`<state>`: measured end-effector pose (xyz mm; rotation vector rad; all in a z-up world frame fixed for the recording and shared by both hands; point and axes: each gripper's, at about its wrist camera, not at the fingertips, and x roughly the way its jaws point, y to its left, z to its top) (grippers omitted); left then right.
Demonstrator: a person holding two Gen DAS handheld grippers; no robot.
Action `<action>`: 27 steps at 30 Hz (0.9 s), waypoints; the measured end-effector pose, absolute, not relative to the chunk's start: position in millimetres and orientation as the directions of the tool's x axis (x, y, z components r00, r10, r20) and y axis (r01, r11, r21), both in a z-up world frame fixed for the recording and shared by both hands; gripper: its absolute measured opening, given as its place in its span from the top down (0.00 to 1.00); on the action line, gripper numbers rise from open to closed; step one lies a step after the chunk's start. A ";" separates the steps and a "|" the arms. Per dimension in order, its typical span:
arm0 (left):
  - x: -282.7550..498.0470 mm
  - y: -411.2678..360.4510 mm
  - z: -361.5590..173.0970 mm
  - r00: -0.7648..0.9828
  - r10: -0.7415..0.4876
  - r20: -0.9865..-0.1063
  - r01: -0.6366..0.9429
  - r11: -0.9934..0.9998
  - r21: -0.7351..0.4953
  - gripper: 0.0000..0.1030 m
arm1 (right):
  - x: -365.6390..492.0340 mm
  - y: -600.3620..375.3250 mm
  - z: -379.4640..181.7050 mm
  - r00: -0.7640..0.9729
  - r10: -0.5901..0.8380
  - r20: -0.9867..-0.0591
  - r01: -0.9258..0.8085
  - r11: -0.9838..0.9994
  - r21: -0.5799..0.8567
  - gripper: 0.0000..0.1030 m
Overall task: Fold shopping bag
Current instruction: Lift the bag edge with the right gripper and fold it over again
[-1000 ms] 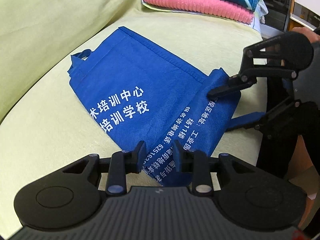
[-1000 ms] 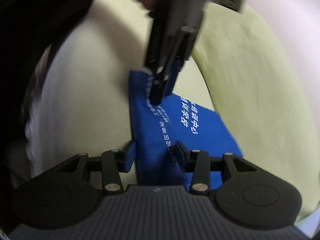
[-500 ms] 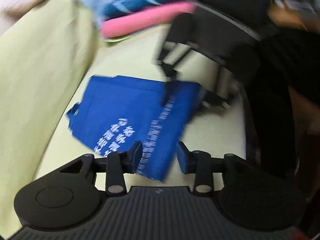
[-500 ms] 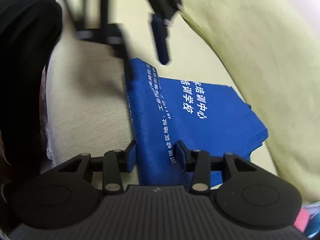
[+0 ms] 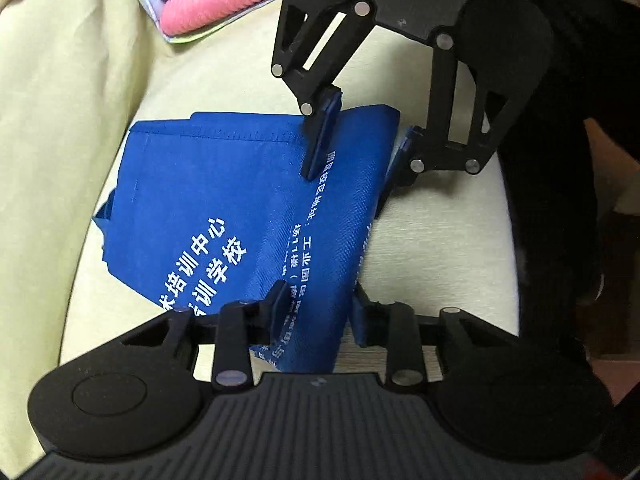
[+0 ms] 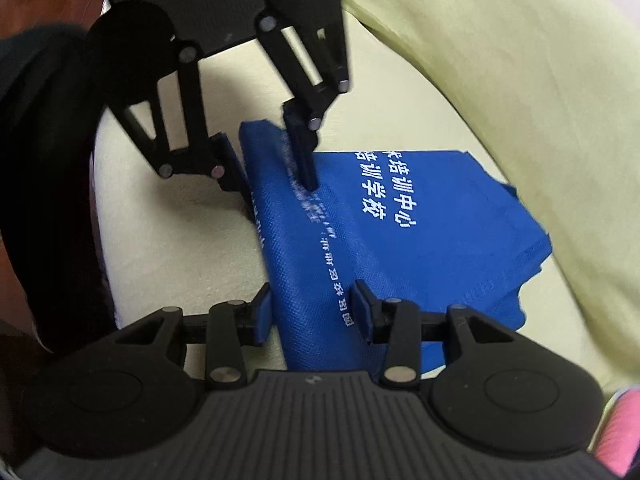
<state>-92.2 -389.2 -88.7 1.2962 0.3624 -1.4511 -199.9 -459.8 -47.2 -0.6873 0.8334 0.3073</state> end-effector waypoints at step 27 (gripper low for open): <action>-54.3 -383.1 -73.7 -0.006 -0.489 -0.873 0.972 -0.209 0.110 0.61 | -156.7 -569.6 -28.3 0.312 0.458 -0.832 -0.127 0.888 0.442 0.73</action>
